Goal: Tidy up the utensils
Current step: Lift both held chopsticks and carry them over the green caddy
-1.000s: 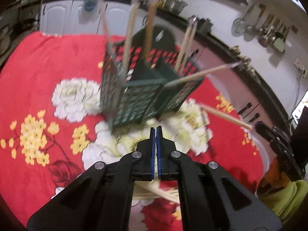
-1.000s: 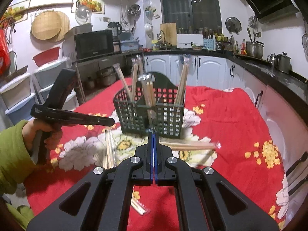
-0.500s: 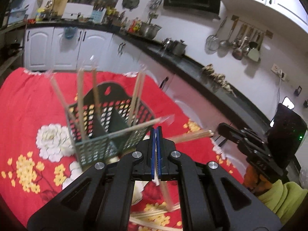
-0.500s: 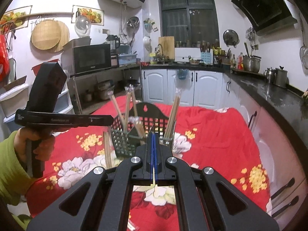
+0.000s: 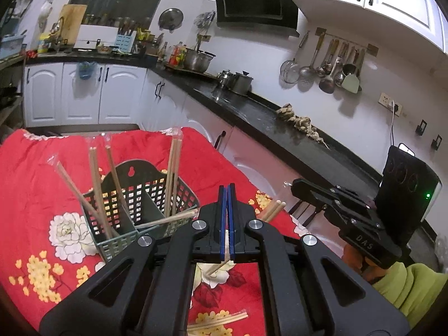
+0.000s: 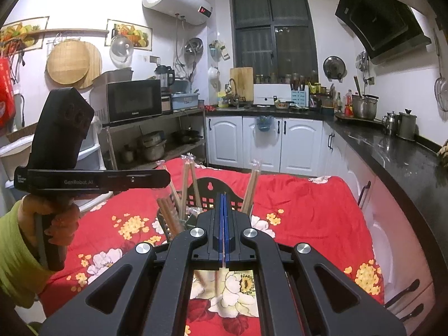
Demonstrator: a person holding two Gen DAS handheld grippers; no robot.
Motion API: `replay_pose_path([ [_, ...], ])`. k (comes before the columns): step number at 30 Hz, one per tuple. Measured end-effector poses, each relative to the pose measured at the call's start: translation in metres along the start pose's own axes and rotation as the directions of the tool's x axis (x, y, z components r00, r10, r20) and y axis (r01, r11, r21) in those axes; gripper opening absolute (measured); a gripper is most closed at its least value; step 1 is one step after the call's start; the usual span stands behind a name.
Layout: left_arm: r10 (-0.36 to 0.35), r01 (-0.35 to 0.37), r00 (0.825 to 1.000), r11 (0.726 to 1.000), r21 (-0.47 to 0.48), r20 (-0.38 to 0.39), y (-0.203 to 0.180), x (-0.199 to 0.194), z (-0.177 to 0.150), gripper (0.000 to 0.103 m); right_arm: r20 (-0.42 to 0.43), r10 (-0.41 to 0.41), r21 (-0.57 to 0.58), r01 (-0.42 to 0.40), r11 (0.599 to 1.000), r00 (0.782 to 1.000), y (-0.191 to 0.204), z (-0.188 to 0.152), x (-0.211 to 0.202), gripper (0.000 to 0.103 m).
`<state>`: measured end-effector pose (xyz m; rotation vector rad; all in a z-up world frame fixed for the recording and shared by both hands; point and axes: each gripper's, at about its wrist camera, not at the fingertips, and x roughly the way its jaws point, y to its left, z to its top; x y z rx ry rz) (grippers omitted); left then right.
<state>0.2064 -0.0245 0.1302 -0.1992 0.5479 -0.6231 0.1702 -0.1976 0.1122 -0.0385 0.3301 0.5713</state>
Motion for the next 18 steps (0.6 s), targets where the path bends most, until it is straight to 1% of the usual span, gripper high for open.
replay_pose_path([
  [5, 0.003, -0.003, 1.000, 1.000, 0.014, 0.007, -0.002, -0.002, 0.007, 0.000, 0.020, -0.002, 0.000, 0.002, 1.000, 1.000, -0.001, 0.009, -0.004, 0.001],
  [18, -0.008, 0.004, 0.997, 0.999, 0.052, 0.073, -0.017, -0.021, 0.035, 0.000, 0.102, -0.018, 0.006, 0.018, 1.000, 0.995, -0.012, 0.041, -0.017, 0.001],
])
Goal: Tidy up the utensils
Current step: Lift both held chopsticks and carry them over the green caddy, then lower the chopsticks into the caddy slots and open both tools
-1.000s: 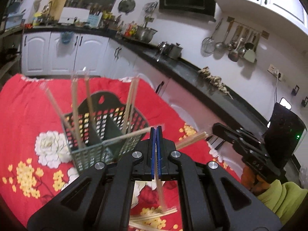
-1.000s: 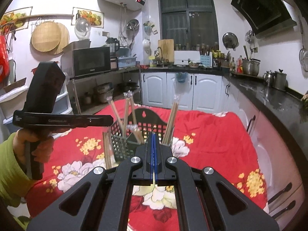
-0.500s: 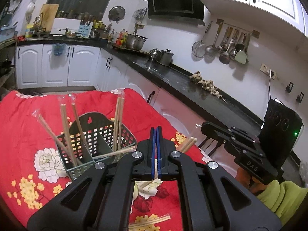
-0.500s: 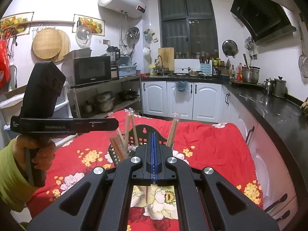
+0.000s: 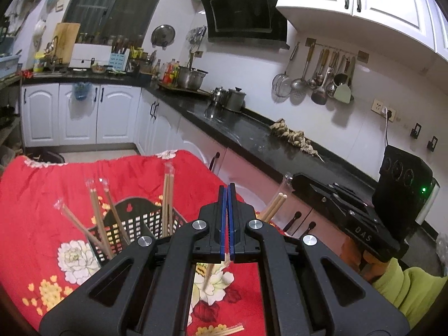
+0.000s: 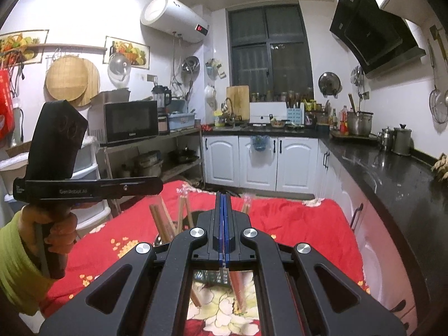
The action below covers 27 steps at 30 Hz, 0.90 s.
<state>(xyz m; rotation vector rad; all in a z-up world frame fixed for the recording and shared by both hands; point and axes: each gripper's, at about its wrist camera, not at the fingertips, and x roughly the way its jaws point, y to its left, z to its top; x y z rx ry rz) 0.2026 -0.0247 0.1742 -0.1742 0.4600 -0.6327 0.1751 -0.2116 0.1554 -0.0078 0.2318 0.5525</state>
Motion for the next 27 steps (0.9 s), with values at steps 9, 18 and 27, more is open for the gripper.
replay_pose_path([
  [9, 0.024, -0.025, 0.997, 1.000, 0.009, 0.069, -0.001, -0.016, 0.028, 0.000, 0.066, 0.027, -0.019, -0.026, 0.999, 0.997, 0.002, 0.033, -0.003, 0.001],
  [18, 0.084, -0.087, 0.984, 0.996, 0.008, 0.160, 0.004, -0.041, 0.070, 0.000, 0.101, 0.037, -0.035, -0.033, 0.999, 0.994, 0.003, 0.070, 0.006, 0.001],
  [27, 0.191, -0.194, 0.957, 0.981, -0.008, 0.219, 0.025, -0.045, 0.092, 0.000, 0.124, 0.045, -0.018, -0.043, 0.999, 0.991, 0.003, 0.095, 0.027, 0.001],
])
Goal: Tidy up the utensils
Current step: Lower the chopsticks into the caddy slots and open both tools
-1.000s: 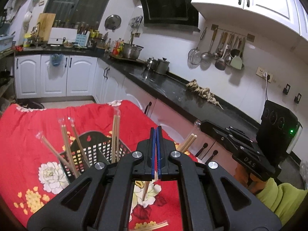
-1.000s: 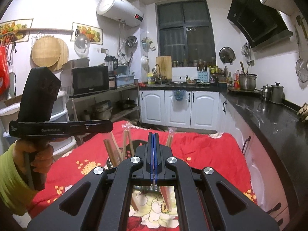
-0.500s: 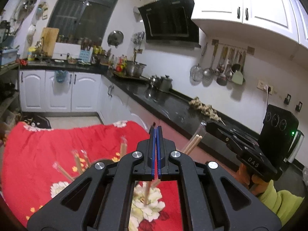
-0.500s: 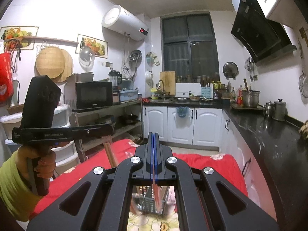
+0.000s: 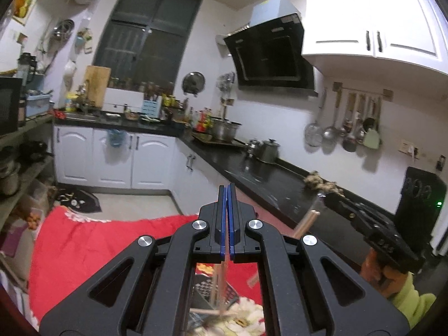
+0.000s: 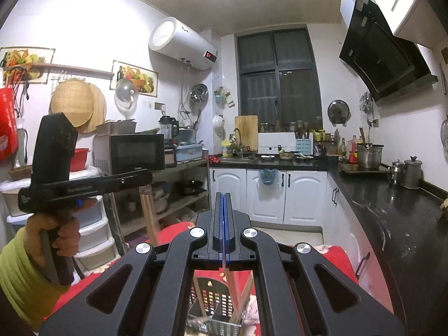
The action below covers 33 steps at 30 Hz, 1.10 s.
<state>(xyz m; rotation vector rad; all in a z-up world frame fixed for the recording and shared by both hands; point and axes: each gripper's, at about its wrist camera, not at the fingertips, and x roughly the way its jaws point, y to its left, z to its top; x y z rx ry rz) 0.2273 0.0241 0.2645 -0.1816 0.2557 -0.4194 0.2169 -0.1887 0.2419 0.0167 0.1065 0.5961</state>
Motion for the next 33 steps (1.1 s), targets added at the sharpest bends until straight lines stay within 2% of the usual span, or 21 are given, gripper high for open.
replay_pose_path([
  [5, 0.059, -0.059, 0.998, 0.998, -0.004, 0.013, 0.014, 0.008, 0.001, 0.000, -0.014, 0.013, 0.024, -0.012, 1.000, 1.000, -0.001, -0.001, 0.017, 0.001],
  [12, 0.086, -0.086, 0.996, 0.996, -0.010, -0.006, 0.027, 0.017, -0.008, 0.000, -0.047, 0.026, 0.041, -0.025, 0.999, 0.999, 0.005, -0.007, 0.036, 0.001],
  [16, 0.130, -0.130, 0.992, 0.991, 0.013, -0.006, 0.032, 0.021, -0.012, 0.000, -0.075, 0.033, 0.038, -0.030, 0.999, 0.997, 0.007, -0.012, 0.048, 0.001],
  [33, 0.185, -0.184, 0.982, 0.983, 0.030, -0.048, 0.057, 0.033, -0.039, 0.000, -0.181, 0.063, 0.050, -0.055, 0.997, 0.981, 0.018, -0.045, 0.088, 0.001],
])
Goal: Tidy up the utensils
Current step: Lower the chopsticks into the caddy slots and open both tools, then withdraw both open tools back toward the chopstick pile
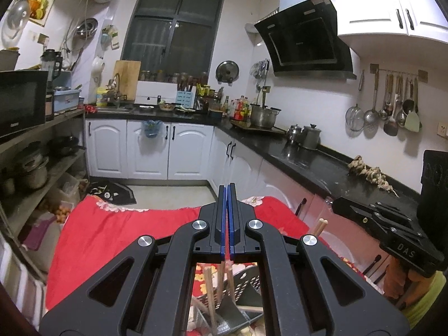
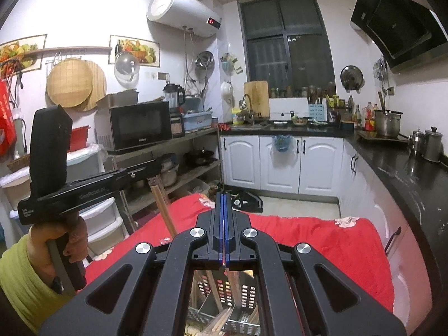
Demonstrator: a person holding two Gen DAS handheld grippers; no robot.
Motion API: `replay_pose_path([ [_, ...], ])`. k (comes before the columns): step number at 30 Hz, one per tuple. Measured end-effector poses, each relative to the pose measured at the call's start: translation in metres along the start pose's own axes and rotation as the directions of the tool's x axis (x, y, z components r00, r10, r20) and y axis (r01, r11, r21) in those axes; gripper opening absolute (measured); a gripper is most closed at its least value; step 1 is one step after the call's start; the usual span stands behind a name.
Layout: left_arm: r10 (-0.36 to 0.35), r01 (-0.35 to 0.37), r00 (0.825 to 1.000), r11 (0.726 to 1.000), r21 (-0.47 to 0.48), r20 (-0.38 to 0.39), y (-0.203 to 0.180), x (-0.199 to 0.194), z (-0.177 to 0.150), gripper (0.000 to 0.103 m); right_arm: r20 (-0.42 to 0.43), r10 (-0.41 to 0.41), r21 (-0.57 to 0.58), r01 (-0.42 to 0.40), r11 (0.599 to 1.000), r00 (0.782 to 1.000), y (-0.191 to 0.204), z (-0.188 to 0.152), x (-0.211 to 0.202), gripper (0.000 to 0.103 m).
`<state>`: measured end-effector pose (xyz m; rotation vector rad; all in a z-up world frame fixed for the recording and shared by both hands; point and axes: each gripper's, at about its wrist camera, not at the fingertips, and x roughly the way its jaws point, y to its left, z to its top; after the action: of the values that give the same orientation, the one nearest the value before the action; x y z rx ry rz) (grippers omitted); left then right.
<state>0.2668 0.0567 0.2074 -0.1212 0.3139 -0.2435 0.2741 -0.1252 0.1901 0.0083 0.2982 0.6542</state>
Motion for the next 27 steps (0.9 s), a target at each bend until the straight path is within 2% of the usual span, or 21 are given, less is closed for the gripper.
replay_pose_path([
  [15, -0.043, 0.038, 0.996, 0.998, -0.054, -0.082, 0.009, 0.013, -0.044, 0.000, -0.077, -0.028, 0.067, 0.033, 0.997, 0.997, -0.021, -0.031, 0.012, 0.001],
  [16, -0.051, 0.046, 0.995, 0.997, -0.058, -0.087, 0.009, 0.013, -0.046, 0.000, -0.079, -0.031, 0.067, 0.037, 0.997, 0.996, -0.023, -0.033, 0.011, 0.003],
  [17, -0.057, 0.052, 0.994, 0.997, -0.059, -0.091, 0.008, 0.013, -0.048, 0.001, -0.079, -0.043, 0.067, 0.049, 0.997, 0.996, -0.026, -0.036, 0.008, 0.010],
  [19, -0.060, 0.055, 0.994, 0.997, -0.054, -0.093, 0.006, 0.011, -0.052, 0.005, -0.080, -0.060, 0.076, 0.066, 0.995, 0.995, -0.032, -0.041, 0.003, 0.023],
  [21, -0.061, 0.057, 0.994, 0.997, -0.053, -0.088, 0.004, 0.008, -0.056, 0.021, -0.083, -0.073, 0.087, 0.080, 0.993, 0.994, -0.039, -0.046, -0.002, 0.025],
  [25, -0.061, 0.057, 0.996, 0.997, -0.057, -0.072, 0.004, -0.001, -0.061, 0.036, -0.082, -0.097, 0.101, 0.105, 0.989, 0.992, -0.048, -0.055, -0.014, 0.029],
  [27, -0.056, 0.052, 0.996, 0.997, -0.057, -0.063, 0.004, -0.007, -0.064, 0.050, -0.081, -0.109, 0.105, 0.117, 0.988, 0.991, -0.051, -0.060, -0.019, 0.035],
])
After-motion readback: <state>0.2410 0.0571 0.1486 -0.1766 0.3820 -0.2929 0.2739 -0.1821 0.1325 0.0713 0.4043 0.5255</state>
